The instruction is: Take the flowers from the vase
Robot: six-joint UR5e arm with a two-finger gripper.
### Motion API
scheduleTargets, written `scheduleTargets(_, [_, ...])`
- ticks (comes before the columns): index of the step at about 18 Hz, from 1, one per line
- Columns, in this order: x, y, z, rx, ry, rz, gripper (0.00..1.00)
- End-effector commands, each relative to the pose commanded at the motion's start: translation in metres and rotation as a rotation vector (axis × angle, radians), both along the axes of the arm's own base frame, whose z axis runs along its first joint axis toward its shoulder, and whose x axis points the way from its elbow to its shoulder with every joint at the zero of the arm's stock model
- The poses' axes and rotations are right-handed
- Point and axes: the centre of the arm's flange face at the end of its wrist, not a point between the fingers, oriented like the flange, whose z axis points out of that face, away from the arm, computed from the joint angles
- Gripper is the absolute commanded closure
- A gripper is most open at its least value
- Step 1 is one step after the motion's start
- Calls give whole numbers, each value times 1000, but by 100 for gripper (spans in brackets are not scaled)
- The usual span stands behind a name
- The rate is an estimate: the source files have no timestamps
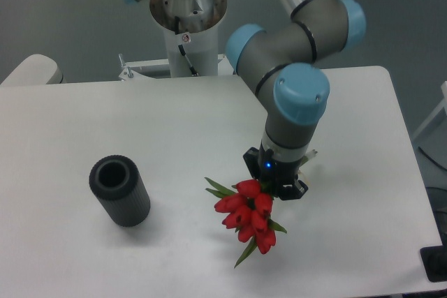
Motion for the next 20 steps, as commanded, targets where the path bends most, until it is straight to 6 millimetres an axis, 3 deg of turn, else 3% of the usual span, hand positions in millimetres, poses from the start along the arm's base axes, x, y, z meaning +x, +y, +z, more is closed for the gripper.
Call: scheduleTargets(20, [-1, 1, -6, -5, -2, -23, 83])
